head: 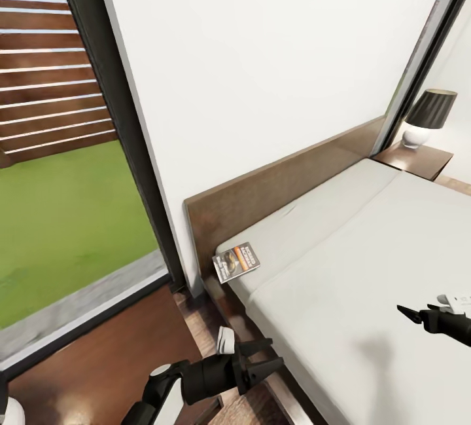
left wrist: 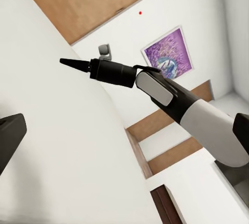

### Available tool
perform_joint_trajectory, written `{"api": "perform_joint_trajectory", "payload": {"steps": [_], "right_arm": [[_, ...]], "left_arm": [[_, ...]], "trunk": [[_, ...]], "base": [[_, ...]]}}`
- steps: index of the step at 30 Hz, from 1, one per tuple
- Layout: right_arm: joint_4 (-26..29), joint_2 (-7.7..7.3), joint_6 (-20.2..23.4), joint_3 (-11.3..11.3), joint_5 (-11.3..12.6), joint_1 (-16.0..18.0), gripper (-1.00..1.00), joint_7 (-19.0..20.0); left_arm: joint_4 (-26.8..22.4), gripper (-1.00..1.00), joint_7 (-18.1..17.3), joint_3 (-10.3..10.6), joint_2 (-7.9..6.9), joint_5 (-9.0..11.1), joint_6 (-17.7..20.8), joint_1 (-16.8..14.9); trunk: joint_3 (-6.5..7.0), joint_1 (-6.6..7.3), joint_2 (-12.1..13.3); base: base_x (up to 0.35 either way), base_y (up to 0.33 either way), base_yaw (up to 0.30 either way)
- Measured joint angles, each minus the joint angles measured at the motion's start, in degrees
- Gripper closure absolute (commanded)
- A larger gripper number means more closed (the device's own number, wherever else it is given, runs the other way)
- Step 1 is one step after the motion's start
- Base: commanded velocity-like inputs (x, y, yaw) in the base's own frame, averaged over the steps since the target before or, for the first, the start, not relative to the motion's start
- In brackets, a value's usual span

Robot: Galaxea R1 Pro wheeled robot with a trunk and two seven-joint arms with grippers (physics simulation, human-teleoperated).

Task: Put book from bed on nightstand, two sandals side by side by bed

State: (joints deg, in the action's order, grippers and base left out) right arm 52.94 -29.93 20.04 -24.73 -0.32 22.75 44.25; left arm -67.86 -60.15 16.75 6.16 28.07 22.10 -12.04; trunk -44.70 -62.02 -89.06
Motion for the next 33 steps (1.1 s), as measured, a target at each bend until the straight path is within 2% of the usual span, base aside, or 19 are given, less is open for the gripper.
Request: {"api": "perform_joint_trajectory", "payload": {"steps": [7, 33], "right_arm": [[0.7, 0.03, 0.0, 0.01, -0.01, -0.01, -1.0, 0.01], [0.7, 0.04, -0.01, 0.05, -0.01, 0.0, -1.0, -0.04]], "left_arm": [[-0.01, -1.0, 0.0, -0.01, 0.0, 0.0, 0.0, 0.0], [-0.02, -1.0, 0.0, -0.02, 0.0, 0.0, 0.0, 0.02]], "trunk": [[-0.04, 0.0, 0.0], [-0.83, 0.0, 0.0]], "base": [[0.0, 0.0, 0.087], [0.0, 0.0, 0.266]]}}
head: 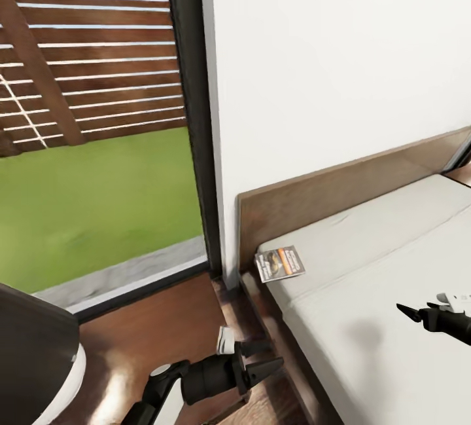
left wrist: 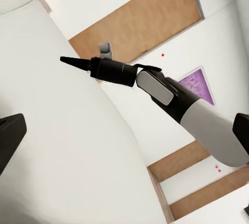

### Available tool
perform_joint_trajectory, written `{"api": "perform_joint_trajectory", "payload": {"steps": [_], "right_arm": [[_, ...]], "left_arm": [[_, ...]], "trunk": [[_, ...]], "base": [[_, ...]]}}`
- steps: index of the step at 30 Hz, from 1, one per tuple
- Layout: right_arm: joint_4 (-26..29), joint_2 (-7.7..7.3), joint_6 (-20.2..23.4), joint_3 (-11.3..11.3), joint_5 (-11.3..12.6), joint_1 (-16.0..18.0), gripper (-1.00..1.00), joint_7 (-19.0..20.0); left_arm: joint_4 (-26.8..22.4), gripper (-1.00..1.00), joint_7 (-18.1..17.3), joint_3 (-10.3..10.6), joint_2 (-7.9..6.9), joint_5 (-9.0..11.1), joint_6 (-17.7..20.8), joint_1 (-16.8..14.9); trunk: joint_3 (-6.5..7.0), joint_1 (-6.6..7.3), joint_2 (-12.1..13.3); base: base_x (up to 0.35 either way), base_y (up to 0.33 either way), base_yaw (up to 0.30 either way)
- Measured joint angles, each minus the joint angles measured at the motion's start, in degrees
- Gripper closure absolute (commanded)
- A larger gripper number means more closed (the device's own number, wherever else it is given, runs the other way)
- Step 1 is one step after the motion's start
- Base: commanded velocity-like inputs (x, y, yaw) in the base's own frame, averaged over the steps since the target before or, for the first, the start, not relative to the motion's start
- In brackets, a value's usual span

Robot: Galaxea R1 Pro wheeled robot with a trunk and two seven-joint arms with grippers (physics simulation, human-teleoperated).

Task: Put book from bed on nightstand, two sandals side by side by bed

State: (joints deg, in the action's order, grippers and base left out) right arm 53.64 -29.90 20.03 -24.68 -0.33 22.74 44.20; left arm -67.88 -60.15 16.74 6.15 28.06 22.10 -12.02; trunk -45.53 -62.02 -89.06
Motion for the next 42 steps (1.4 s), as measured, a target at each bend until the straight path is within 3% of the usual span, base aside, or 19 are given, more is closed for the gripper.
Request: {"api": "perform_joint_trajectory", "payload": {"steps": [42], "right_arm": [[0.0, 0.0, 0.01, 0.01, 0.0, 0.0, -1.0, 0.0]], "left_arm": [[0.0, -1.0, 0.17, 0.0, 0.0, -0.09, 0.0, 0.01]], "trunk": [[-1.3, 0.0, 0.0]], "base": [[0.0, 0.0, 0.271]]}}
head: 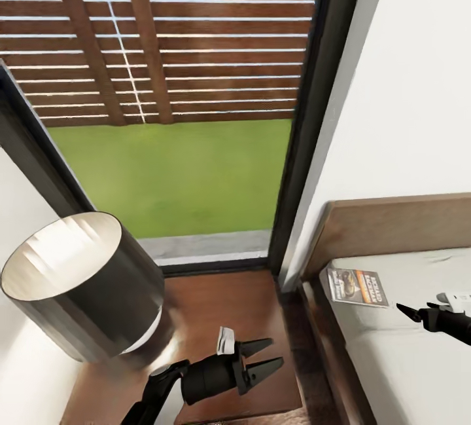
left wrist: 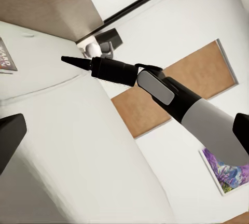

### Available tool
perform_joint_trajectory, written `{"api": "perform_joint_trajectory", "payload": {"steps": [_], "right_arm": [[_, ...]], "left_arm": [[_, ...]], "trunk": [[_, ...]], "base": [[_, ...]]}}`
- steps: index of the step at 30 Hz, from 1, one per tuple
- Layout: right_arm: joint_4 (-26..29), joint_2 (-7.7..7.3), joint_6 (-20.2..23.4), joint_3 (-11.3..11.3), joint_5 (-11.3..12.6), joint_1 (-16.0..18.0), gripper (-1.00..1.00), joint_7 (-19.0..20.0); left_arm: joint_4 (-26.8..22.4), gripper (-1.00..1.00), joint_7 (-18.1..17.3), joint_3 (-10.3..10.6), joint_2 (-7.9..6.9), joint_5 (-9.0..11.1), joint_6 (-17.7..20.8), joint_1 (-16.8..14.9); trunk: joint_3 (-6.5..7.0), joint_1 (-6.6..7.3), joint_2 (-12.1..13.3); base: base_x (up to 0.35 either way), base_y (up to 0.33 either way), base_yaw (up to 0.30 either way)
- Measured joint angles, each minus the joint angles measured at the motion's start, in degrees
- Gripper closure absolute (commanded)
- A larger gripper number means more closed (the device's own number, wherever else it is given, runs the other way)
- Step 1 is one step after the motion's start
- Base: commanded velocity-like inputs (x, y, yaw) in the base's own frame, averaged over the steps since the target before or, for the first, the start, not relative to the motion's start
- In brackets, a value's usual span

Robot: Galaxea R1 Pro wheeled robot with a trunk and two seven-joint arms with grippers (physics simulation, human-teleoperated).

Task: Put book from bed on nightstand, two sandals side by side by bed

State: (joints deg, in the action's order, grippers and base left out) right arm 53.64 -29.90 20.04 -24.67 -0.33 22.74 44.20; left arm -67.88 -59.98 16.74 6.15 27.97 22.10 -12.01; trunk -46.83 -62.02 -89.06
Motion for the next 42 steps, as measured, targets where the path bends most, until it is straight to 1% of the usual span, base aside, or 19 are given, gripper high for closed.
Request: {"api": "perform_joint_trajectory", "payload": {"steps": [5, 15, 24, 28, 39, 42], "right_arm": [[0.01, -0.01, 0.0, -0.02, 0.0, -0.01, -1.0, 0.01], [0.01, -0.01, 0.0, -0.04, 0.01, -0.02, -1.0, -0.02], [0.01, -0.01, 0.0, -0.02, 0.01, -0.03, -1.0, -0.01], [0.01, -0.01, 0.0, -0.04, 0.01, -0.03, -1.0, 0.01], [0.0, 0.0, 0.0, 0.01, 0.0, 0.0, -1.0, -0.01], [0.01, 0.07, 0.0, -0.01, 0.0, -0.02, -1.0, 0.02]], "left_arm": [[0.01, -1.0, 0.0, 0.01, 0.0, 0.0, 0.0, -0.03], [0.02, -1.0, 0.0, 0.02, 0.0, 0.0, 0.0, -0.04], [0.02, -1.0, 0.0, 0.0, 0.0, 0.0, 0.0, -0.02], [0.02, -1.0, 0.0, -0.06, 0.0, 0.01, 0.0, -0.01], [0.0, -1.0, 0.01, -0.07, 0.0, 0.0, 0.0, -0.02], [0.01, -1.0, 0.0, -0.04, 0.0, 0.0, 0.0, -0.03]], "trunk": [[-0.15, 0.0, 0.0], [-0.22, 0.0, 0.0], [-0.22, 0.03, 0.0], [-0.22, 0.01, 0.0], [-0.61, 0.0, 0.0], [-0.7, 0.0, 0.0]], "base": [[0.0, 0.0, 0.173], [0.006, 0.0, 0.017], [0.263, 0.0, 0.0], [0.086, 0.0, 0.009], [0.005, 0.0, 0.219], [0.0, 0.0, 0.091]]}}
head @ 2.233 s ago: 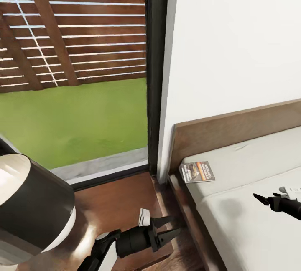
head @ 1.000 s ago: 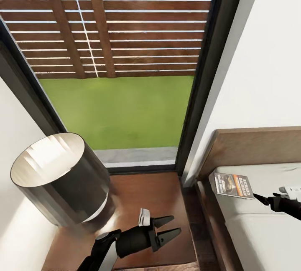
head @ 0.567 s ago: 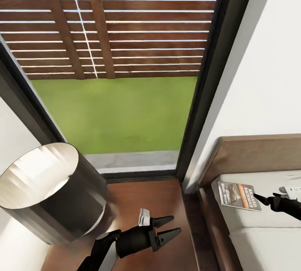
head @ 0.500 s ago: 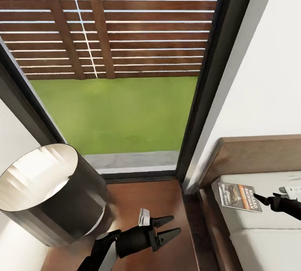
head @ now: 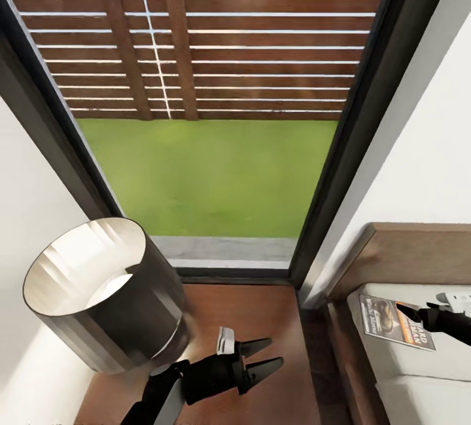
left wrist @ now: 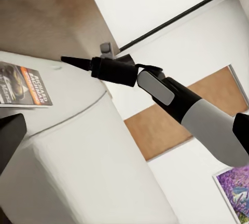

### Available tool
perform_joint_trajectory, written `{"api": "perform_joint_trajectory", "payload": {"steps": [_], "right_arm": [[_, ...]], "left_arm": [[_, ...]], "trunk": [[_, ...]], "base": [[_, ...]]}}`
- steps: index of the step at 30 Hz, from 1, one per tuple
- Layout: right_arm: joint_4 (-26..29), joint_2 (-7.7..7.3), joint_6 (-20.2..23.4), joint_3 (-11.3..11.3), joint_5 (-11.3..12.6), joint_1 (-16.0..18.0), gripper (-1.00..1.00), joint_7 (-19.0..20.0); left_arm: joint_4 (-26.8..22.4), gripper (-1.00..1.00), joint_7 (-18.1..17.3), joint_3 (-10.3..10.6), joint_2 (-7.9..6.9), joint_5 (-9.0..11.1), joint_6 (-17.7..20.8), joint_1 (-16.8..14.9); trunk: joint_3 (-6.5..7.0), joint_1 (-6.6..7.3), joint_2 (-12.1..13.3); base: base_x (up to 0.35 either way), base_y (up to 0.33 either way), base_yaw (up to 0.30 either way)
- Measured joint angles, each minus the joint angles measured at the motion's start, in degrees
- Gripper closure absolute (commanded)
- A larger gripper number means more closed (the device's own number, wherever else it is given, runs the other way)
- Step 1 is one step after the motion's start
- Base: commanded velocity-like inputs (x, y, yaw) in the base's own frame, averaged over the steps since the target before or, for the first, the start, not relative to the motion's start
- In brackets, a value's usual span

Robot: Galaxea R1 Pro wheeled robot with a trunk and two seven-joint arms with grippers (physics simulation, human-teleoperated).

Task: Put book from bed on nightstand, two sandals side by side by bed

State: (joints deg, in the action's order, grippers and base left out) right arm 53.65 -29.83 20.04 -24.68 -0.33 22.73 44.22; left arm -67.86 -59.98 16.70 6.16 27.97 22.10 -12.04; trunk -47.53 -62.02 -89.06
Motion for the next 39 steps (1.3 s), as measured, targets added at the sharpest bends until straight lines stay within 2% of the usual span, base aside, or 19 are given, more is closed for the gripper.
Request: {"api": "perform_joint_trajectory", "payload": {"steps": [5, 12, 24, 32, 39], "right_arm": [[0.07, 0.56, 0.01, -0.02, 0.0, -0.01, -1.0, -0.04], [0.1, 0.62, 0.0, -0.03, 0.01, -0.01, -1.0, -0.04], [0.07, 0.69, -0.02, -0.03, 0.01, -0.01, -1.0, -0.02], [0.06, 0.71, -0.01, -0.02, 0.0, -0.01, -1.0, -0.04], [0.05, 0.71, -0.01, -0.03, 0.01, -0.01, -1.0, -0.01]], "left_arm": [[0.01, -1.0, 0.0, 0.04, 0.01, -0.02, 0.0, 0.01], [0.01, -1.0, 0.01, 0.06, 0.0, -0.03, 0.0, -0.01], [0.01, -1.0, 0.0, 0.05, 0.0, 0.0, 0.0, 0.01], [0.01, -1.0, 0.0, 0.05, 0.0, 0.0, 0.0, -0.02], [0.01, -1.0, 0.0, 0.05, 0.0, 0.0, 0.0, 0.0]], "trunk": [[-0.03, 0.01, 0.0], [-0.03, 0.01, 0.0], [-0.03, 0.0, 0.0], [-0.03, 0.02, 0.0], [-0.03, 0.0, 0.0]], "base": [[0.048, -0.034, 0.017], [0.138, -0.106, 0.001], [0.008, -0.005, 0.0], [0.205, 0.0, 0.0], [0.034, 0.0, 0.0]]}}
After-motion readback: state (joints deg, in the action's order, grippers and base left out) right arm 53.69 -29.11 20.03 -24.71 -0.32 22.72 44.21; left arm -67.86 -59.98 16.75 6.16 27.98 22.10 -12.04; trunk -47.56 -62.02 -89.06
